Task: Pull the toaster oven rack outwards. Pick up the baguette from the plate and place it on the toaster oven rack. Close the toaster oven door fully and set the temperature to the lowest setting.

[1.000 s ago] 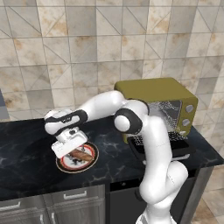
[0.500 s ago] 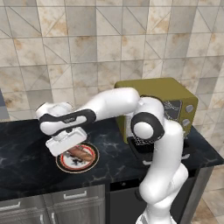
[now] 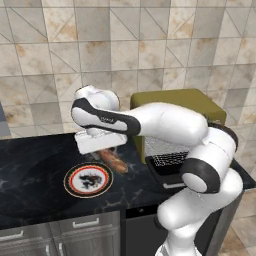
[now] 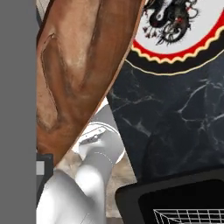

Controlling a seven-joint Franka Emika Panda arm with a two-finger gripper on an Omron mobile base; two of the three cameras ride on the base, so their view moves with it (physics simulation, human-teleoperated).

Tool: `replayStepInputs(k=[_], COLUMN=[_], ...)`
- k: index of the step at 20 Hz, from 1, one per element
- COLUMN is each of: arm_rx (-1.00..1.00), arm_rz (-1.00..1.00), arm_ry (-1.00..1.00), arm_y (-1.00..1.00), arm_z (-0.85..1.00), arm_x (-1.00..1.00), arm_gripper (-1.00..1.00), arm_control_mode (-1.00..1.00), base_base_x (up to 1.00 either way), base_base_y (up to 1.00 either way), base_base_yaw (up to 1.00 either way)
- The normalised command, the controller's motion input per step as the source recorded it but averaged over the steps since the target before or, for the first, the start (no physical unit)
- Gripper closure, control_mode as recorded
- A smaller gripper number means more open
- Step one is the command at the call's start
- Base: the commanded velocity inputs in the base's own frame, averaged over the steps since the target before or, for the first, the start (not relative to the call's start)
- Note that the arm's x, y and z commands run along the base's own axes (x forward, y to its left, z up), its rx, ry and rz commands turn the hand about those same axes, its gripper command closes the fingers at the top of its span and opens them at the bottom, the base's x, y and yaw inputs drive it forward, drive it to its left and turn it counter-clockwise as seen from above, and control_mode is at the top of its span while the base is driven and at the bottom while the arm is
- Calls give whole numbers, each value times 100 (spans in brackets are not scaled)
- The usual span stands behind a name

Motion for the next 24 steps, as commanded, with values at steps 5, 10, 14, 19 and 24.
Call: replayStepInputs(k=[5, 10, 14, 19, 24], arm_rx=[27, 20, 11, 5, 0], arm_rz=[-37, -50, -58, -53, -44], arm_ry=[2, 5, 0, 0, 0], arm_y=[-88, -93, -97, -91, -85], arm_z=[75, 23, 0, 0, 0], arm_x=[-29, -8, 0, 1, 26], arm_gripper=[100, 100, 100, 100, 100], arm_control_mode=[-100, -100, -100, -100, -100], base_base_x=[0, 0, 0, 0, 0], base_base_y=[0, 0, 0, 0, 0], base_base_yaw=[0, 0, 0, 0, 0])
